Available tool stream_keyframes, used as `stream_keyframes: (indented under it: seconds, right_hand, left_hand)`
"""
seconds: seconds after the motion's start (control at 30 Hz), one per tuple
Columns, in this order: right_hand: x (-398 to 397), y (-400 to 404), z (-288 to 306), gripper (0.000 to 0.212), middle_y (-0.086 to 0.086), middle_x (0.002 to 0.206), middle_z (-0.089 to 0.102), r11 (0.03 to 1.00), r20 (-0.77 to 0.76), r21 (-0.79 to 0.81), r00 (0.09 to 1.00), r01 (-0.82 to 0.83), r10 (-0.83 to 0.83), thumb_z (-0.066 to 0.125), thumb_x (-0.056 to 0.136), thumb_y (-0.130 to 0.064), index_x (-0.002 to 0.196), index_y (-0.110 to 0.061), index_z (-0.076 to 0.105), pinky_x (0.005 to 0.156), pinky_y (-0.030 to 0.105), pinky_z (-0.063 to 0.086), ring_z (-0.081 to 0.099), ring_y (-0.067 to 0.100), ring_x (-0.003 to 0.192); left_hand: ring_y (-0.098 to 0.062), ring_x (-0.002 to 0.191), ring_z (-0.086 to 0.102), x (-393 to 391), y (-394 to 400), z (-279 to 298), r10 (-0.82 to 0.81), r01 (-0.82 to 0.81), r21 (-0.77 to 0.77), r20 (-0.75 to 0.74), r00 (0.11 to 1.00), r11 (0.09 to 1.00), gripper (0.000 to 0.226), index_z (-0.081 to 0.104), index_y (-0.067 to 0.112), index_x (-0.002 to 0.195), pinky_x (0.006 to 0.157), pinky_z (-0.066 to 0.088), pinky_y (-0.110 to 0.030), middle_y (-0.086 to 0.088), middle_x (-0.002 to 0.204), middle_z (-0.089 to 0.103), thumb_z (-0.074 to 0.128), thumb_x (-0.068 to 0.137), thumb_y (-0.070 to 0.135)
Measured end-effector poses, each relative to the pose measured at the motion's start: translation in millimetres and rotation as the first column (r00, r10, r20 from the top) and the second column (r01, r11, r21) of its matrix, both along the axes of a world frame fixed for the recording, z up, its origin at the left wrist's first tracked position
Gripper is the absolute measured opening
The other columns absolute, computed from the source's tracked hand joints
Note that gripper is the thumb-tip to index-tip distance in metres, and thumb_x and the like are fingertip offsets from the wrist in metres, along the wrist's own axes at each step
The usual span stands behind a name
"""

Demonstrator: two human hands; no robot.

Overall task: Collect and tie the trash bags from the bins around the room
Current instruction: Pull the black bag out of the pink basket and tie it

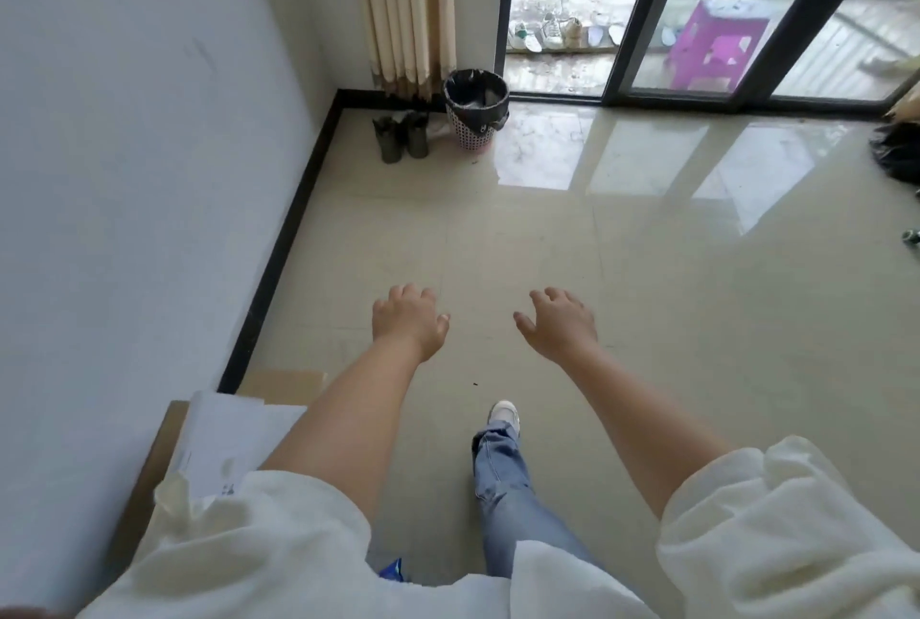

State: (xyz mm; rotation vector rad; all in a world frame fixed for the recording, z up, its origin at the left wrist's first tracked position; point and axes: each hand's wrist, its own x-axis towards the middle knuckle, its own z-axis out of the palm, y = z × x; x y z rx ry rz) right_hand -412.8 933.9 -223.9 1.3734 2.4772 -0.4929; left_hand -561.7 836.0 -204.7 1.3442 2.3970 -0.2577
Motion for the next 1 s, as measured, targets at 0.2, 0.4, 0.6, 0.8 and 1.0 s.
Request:
stream_keyframes:
  seconds: [0.2, 0.4, 0.6, 0.8, 1.0]
  right_hand:
    - [-111.7, 185.6, 17.4, 0.047, 0.012, 0.141, 0.042, 0.998, -0.038, 0.057, 0.999, -0.024, 0.027, 0.035, 0.095, -0.038, 0.132, -0.009, 0.043, 0.107, 0.040, 0.029, 0.035, 0.028, 0.133]
    - [-221.5, 301.2, 16.5, 0.047, 0.011, 0.141, 0.042, 0.995, -0.025, 0.022, 0.995, -0.099, 0.099, 0.036, 0.095, -0.038, 0.132, -0.009, 0.043, 0.107, 0.040, 0.029, 0.034, 0.028, 0.133]
    - [-337.3, 431.1, -1.5, 0.047, 0.012, 0.139, 0.043, 0.998, -0.020, 0.034, 0.999, -0.048, 0.049, 0.038, 0.094, -0.037, 0.131, -0.009, 0.044, 0.106, 0.040, 0.030, 0.034, 0.028, 0.133]
    - [-430.9, 556.7, -1.0, 0.047, 0.011, 0.140, 0.042, 0.995, -0.021, 0.005, 0.995, 0.099, -0.099, 0.038, 0.094, -0.037, 0.131, -0.008, 0.043, 0.104, 0.039, 0.033, 0.033, 0.028, 0.133]
    - [-486.0, 671.2, -30.2, 0.049, 0.010, 0.142, 0.040, 0.974, -0.014, -0.079, 0.976, 0.214, -0.216, 0.039, 0.094, -0.038, 0.134, -0.009, 0.041, 0.104, 0.037, 0.033, 0.032, 0.027, 0.134]
  left_hand:
    - [-0.027, 0.130, 0.037, -102.4, 161.5, 9.5, 0.056, -0.056, 0.021, -0.005, 0.998, 0.998, 0.046, 0.041, 0.008, 0.133, 0.101, 0.035, -0.037, -0.011, 0.140, 0.042, 0.032, 0.097, 0.035]
    - [-0.028, 0.126, 0.040, -207.4, 276.0, 10.0, 0.133, -0.133, 0.018, -0.002, 0.991, 0.991, 0.042, 0.046, 0.007, 0.127, 0.100, 0.035, -0.037, -0.012, 0.134, 0.046, 0.033, 0.096, 0.034]
    - [-0.027, 0.129, 0.037, -333.8, 412.2, -8.9, 0.108, -0.108, 0.031, -0.004, 0.994, 0.994, 0.043, 0.044, 0.008, 0.129, 0.103, 0.034, -0.039, -0.012, 0.136, 0.044, 0.034, 0.096, 0.035]
    - [-0.026, 0.129, 0.037, -442.6, 555.4, -5.1, -0.001, 0.001, -0.002, -0.017, 1.000, 1.000, 0.044, 0.043, 0.009, 0.130, 0.103, 0.033, -0.037, -0.010, 0.136, 0.044, 0.033, 0.097, 0.036]
    - [-0.024, 0.129, 0.037, -502.2, 686.0, -32.0, -0.163, 0.160, -0.094, -0.021, 0.986, 0.983, 0.045, 0.041, 0.010, 0.133, 0.103, 0.033, -0.036, -0.008, 0.136, 0.044, 0.031, 0.097, 0.036]
